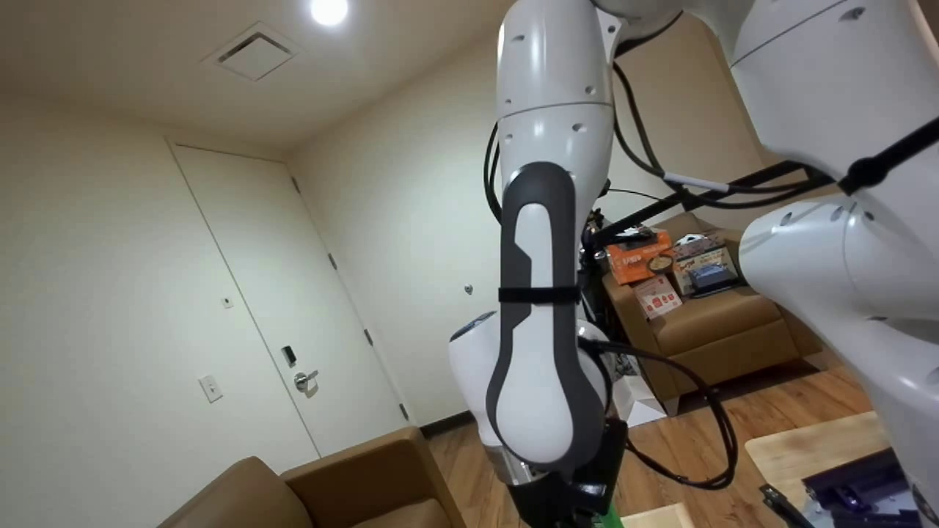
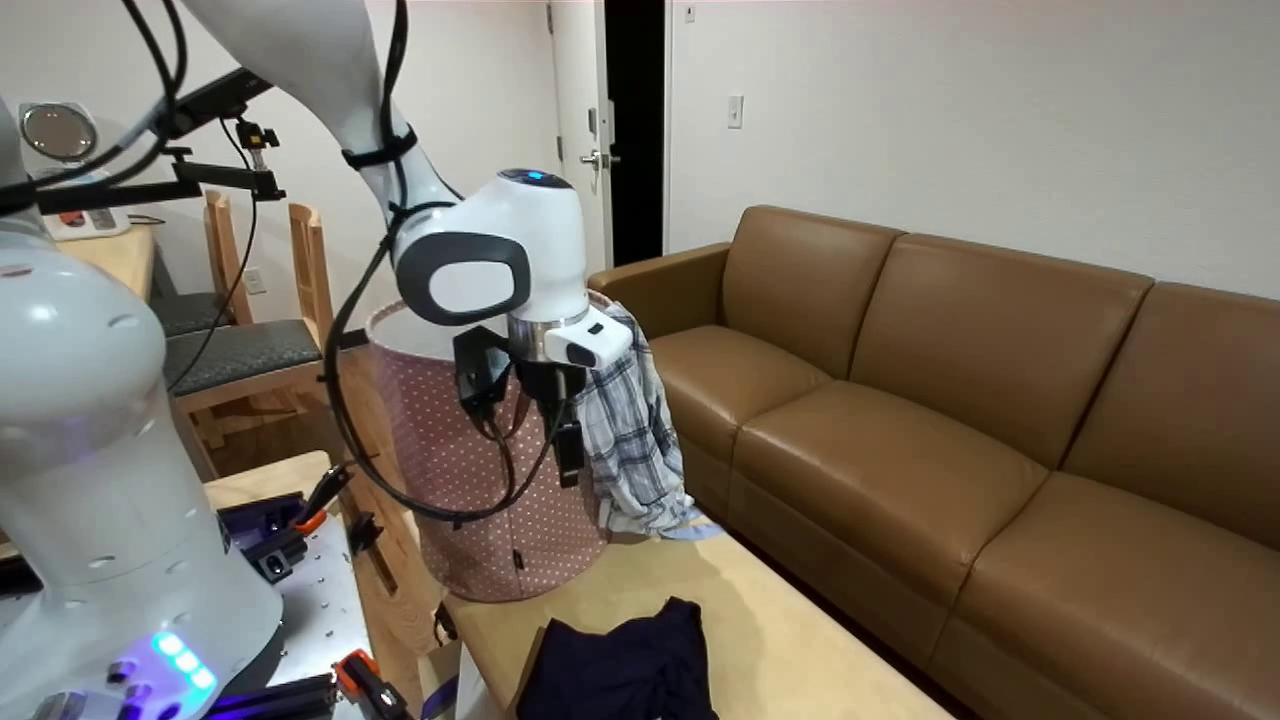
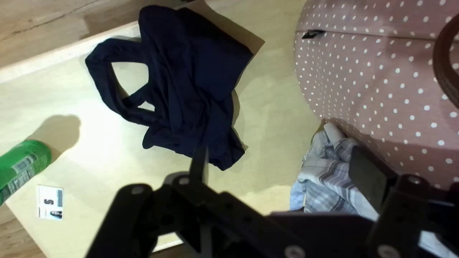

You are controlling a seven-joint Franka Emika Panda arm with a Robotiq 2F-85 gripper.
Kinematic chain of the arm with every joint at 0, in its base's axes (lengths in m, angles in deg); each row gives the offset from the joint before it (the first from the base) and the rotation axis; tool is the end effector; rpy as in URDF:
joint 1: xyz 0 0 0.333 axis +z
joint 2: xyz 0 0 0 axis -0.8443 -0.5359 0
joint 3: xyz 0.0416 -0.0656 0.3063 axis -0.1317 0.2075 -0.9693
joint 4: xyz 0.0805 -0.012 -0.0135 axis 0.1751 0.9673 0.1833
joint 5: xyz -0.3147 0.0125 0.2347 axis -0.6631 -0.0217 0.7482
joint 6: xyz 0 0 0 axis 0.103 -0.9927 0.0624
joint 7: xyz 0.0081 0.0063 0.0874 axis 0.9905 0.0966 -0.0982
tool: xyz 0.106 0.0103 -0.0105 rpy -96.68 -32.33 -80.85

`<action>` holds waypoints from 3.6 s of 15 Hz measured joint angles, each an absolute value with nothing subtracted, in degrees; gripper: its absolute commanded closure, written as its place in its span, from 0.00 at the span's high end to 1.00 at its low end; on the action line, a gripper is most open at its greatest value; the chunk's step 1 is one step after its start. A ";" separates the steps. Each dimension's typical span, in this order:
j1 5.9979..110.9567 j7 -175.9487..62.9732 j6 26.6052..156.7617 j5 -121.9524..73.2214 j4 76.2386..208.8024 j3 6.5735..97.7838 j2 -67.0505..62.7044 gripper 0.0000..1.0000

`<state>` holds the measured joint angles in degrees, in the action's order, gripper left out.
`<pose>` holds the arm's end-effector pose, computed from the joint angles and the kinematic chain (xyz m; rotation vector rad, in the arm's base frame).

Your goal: Move the clothes from the table and put them in the laundry bag

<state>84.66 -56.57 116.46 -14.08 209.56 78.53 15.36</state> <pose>0.3827 -0.0263 0.2171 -3.0604 0.3928 -0.0201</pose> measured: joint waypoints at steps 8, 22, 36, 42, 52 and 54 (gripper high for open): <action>82.88 -73.50 117.77 9.72 209.49 78.56 9.16 1.00; 82.35 -77.73 114.66 8.20 204.63 78.76 0.55 1.00; 61.96 -68.55 115.27 -18.51 197.34 62.54 -10.14 1.00; 60.78 -67.52 117.48 -26.89 188.95 62.19 -26.27 1.00; 61.75 -64.63 130.36 -26.94 187.64 62.09 -30.90 1.00; 62.43 -63.96 133.52 -26.92 187.99 62.41 -31.66 1.00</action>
